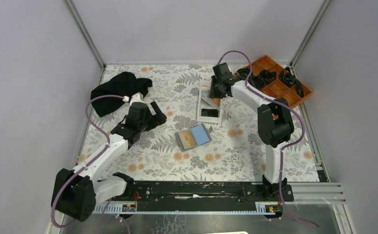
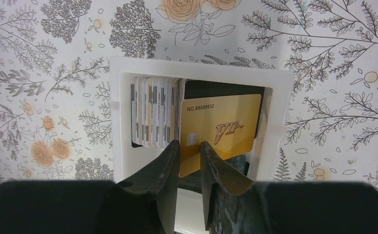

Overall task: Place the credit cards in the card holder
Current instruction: Pick up the credit card from the storage box.

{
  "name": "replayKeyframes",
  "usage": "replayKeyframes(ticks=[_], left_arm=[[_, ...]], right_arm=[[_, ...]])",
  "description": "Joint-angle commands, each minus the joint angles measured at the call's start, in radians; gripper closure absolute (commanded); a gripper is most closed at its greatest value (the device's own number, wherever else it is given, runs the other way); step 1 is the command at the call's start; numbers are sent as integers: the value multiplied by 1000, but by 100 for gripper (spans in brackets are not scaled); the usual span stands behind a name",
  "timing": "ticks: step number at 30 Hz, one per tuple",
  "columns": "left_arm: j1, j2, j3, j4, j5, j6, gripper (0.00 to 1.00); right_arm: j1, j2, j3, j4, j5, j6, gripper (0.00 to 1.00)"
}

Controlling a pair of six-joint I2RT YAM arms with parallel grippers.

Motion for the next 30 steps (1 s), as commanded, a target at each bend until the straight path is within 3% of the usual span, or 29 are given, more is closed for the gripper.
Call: replayKeyframes(ticks=[1,16,26,30], left_arm=[[-5,3,15,36,-12,14,4],[-6,11,22,46,-2,14,4],[-6,15,25,59,8,8,4],[-5,11,22,82,35,2,4]], right_arm=[[4,-69,59,5,-16,15,72],[4,-102,45,-12,15,-9,78],[9,-105,52,-106,128,-83,89],[28,-112,54,-134,199,-134,100]])
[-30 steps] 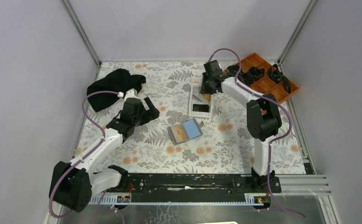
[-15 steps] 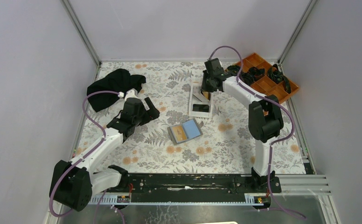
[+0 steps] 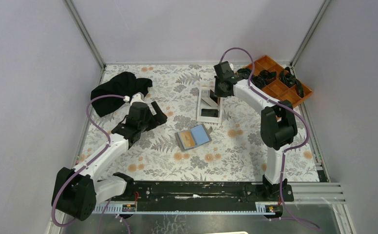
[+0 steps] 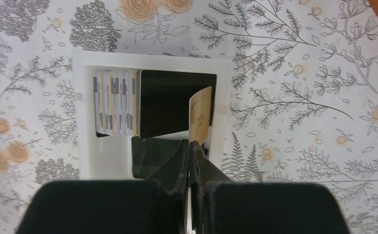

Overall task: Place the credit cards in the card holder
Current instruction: Pick up the credit card from the storage box.

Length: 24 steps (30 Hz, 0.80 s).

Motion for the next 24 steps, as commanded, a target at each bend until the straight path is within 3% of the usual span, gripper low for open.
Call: replayKeyframes(ticks=[1,15,24], left_arm=[[-6,1,21,90,40,2,4],[-5,42,42,334,335,63,3],[7,126,91,502,568,76,2]], right_arm=[[30,-66,39,-48,93,-70,100],[63,-251,28,-76,47,-117,100],[71,-475,-93,-118,-283,-87,100]])
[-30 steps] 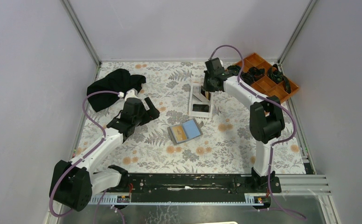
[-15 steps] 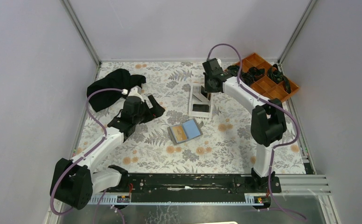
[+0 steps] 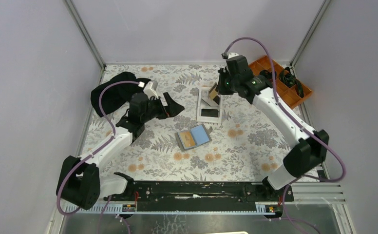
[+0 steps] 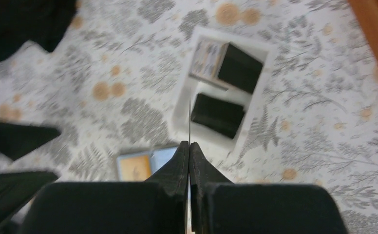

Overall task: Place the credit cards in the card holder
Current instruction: Pick up the credit card from the storage box.

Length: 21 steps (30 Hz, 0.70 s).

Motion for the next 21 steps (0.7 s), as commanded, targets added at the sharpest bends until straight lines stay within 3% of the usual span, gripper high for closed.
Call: replayKeyframes(ticks=[1,11,21], left_arm=[[11,40,40,200,193,9,2],[23,135,48,456,513,-135,4],[23,165,46,519,639,-187,8]], right_arm=[[12,-134,-65,-34,-244,18,100],[11,-245,-185,-62,-578,43,100],[11,-245,-253,-24,-758,76,100]])
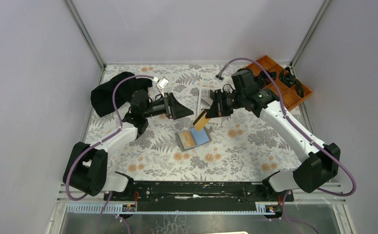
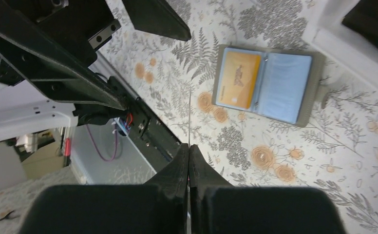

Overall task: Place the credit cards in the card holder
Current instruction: Pick up the credit card from the storage box.

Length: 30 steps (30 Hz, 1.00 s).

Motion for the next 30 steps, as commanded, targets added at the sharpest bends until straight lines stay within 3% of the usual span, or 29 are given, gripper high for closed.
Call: replayKeyframes(ticks=[1,14,30], left_arm=[[4,17,30,90,104,-30,9],[0,56,18,156,207,-84,23],[-5,80,-13,164,275,-92,54]], right_arm=[[6,-25,-10,41,-132,26,100],[6,37,-19,96,-238,58,100],[4,110,-11,150,-292,85,100]])
